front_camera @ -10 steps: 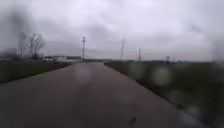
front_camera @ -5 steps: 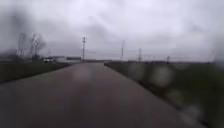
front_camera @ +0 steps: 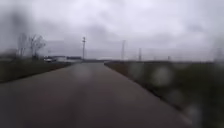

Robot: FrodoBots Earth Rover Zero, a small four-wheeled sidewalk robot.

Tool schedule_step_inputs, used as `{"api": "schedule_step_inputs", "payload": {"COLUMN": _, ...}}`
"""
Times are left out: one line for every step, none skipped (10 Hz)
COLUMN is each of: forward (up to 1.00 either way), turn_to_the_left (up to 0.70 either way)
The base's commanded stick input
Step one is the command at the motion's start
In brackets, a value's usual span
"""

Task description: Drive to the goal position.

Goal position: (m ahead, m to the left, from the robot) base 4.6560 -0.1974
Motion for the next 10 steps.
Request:
{"api": "schedule_step_inputs", "payload": {"forward": 0.70, "turn_to_the_left": 0.00}}
{"api": "schedule_step_inputs", "payload": {"forward": 0.70, "turn_to_the_left": 0.09}}
{"api": "schedule_step_inputs", "payload": {"forward": 0.70, "turn_to_the_left": 0.00}}
{"api": "schedule_step_inputs", "payload": {"forward": 0.70, "turn_to_the_left": 0.00}}
{"api": "schedule_step_inputs", "payload": {"forward": 0.70, "turn_to_the_left": 0.00}}
{"api": "schedule_step_inputs", "payload": {"forward": 0.70, "turn_to_the_left": 0.00}}
{"api": "schedule_step_inputs", "payload": {"forward": 0.70, "turn_to_the_left": 0.00}}
{"api": "schedule_step_inputs", "payload": {"forward": 0.70, "turn_to_the_left": 0.19}}
{"api": "schedule_step_inputs", "payload": {"forward": 0.70, "turn_to_the_left": 0.34}}
{"api": "schedule_step_inputs", "payload": {"forward": 0.70, "turn_to_the_left": 0.30}}
